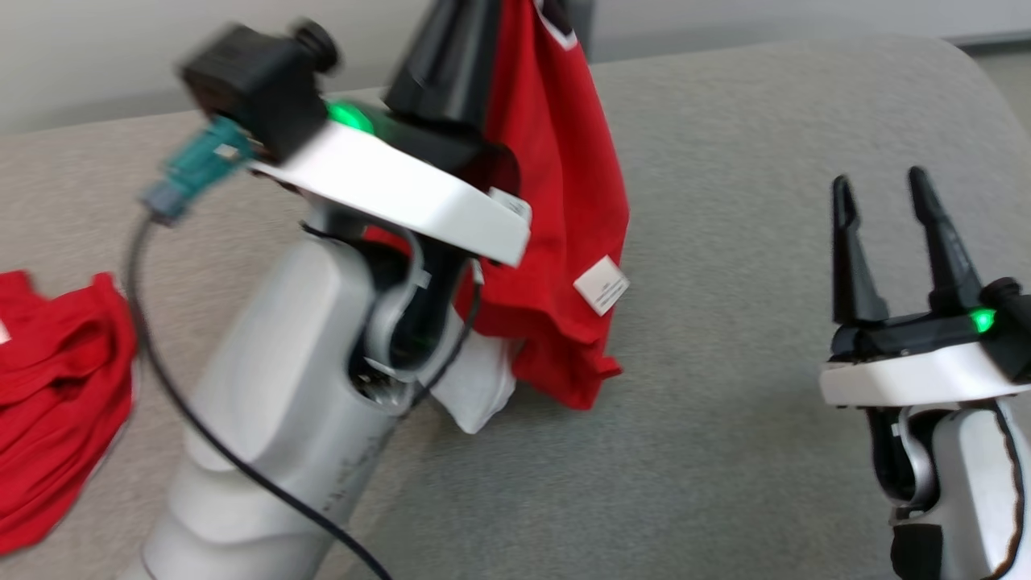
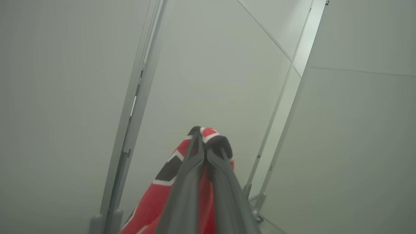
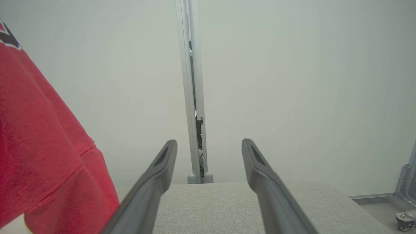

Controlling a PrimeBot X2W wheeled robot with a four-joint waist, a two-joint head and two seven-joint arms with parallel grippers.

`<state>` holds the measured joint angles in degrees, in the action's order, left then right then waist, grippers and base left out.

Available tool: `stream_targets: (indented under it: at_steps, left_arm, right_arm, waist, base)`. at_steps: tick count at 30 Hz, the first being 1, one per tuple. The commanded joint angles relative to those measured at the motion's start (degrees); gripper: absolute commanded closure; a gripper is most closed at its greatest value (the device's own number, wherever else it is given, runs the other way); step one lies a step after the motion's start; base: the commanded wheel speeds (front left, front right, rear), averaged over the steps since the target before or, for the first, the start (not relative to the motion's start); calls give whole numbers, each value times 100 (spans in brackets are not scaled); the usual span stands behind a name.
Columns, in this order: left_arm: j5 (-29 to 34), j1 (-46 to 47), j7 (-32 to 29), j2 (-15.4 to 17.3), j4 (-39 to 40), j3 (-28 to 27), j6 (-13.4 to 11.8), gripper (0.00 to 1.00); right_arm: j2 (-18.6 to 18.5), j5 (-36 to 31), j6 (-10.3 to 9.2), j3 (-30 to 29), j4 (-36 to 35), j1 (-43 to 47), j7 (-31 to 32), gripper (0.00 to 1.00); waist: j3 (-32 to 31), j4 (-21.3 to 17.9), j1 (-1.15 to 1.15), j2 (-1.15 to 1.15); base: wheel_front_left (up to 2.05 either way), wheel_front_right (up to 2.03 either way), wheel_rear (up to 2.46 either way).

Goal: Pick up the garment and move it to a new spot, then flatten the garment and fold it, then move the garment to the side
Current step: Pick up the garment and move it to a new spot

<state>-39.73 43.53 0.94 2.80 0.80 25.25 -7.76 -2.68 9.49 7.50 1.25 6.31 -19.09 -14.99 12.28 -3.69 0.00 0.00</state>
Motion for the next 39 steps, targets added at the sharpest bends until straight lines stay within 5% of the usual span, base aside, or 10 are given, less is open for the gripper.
stream_targets:
  at_steps: [1, 7, 11, 13, 14, 26, 39]
  left_arm:
    - [-17, -76, 107, 24, -137, 124, -85, 100]
    - [354, -69, 610, 25, -1261, 831, -288, 100]
    - [538, -39, 809, 23, -2042, 1193, -200, 97]
    - [618, -22, 778, 25, -2424, 1384, -132, 54]
    - [625, -26, 730, 26, -2594, 1481, -67, 0]
    - [293, 112, 1276, 49, -3015, 1443, 40, 0]
    - [709, -868, 1426, 757, -2032, 665, -126, 0]
  right_arm:
    - [-34, 0, -2, -60, -50, -66, -27, 0]
    - [-27, 135, -2, -276, -230, -126, -27, 0]
    - [-28, 215, -2, -281, -289, -74, -28, 0]
    - [-29, 225, -2, -260, -297, -43, -28, 0]
    - [-28, 232, -2, -250, -301, -29, -27, 0]
    - [-32, -1, -2, -122, -217, 53, -27, 0]
    - [-33, -276, -2, 184, 24, 361, -27, 0]
  waist:
    - [204, -450, 0, 0]
    - [432, -1043, 0, 0]
    - [536, -1268, 0, 0]
    - [560, -1311, 0, 0]
    - [564, -1320, 0, 0]
    - [237, -513, 0, 0]
    - [-376, 389, 0, 0]
  base:
    - [0, 0, 0]
    - [0, 0, 0]
    - [0, 0, 0]
    - [0, 0, 0]
    - [0, 0, 0]
    - [0, 0, 0]
    - [0, 0, 0]
